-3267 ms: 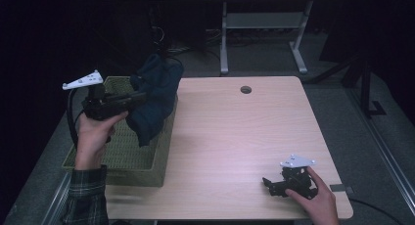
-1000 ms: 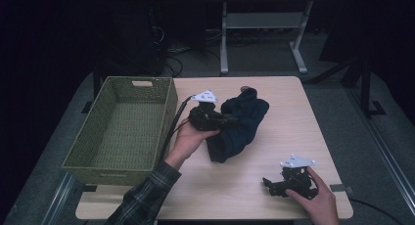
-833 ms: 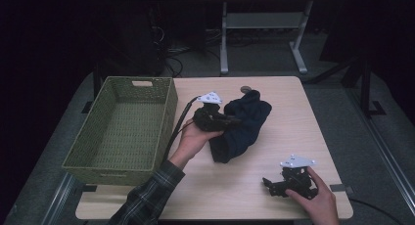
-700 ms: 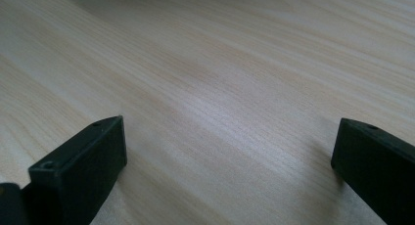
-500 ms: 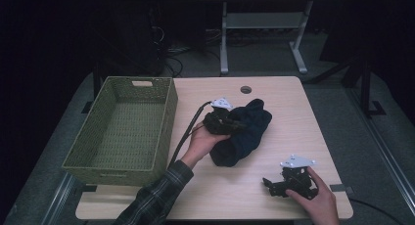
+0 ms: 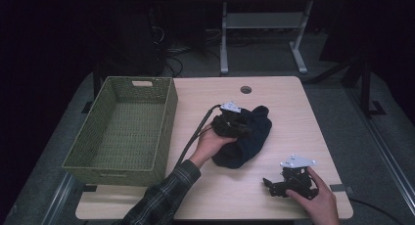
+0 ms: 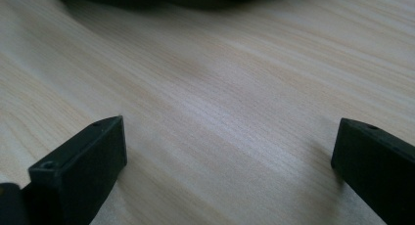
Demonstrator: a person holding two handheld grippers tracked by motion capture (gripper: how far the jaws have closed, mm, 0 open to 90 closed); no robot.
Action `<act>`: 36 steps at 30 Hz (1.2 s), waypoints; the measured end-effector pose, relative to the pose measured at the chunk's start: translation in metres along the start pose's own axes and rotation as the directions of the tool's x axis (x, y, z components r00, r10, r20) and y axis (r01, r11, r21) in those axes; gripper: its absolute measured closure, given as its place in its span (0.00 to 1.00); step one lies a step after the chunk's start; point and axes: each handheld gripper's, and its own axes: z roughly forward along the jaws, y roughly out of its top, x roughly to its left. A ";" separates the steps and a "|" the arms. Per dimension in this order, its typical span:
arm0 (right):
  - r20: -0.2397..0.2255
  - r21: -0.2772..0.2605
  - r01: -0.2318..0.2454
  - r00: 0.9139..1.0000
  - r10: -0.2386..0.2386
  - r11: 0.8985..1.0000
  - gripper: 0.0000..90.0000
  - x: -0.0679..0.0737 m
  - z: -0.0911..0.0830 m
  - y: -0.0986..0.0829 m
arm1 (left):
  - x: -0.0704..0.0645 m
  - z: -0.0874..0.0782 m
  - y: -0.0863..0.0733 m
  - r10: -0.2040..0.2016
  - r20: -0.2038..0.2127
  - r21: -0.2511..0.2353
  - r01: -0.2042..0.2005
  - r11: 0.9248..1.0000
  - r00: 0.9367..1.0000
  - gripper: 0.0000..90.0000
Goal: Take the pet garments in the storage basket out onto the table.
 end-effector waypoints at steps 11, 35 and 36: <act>0.000 0.000 0.000 1.000 0.000 1.000 0.00 0.000 0.000 0.000 | 0.002 -0.003 0.000 -0.001 -0.024 -0.030 0.000 1.000 1.000 0.44; -0.001 0.003 0.000 1.000 0.000 1.000 0.00 0.000 0.000 0.000 | -0.015 -0.047 -0.020 0.056 -0.116 -0.015 -0.058 0.998 0.992 0.19; -0.002 0.002 0.001 1.000 -0.001 1.000 0.00 0.000 0.000 0.000 | -0.017 -0.049 -0.023 0.044 -0.114 -0.016 -0.046 0.999 0.992 0.19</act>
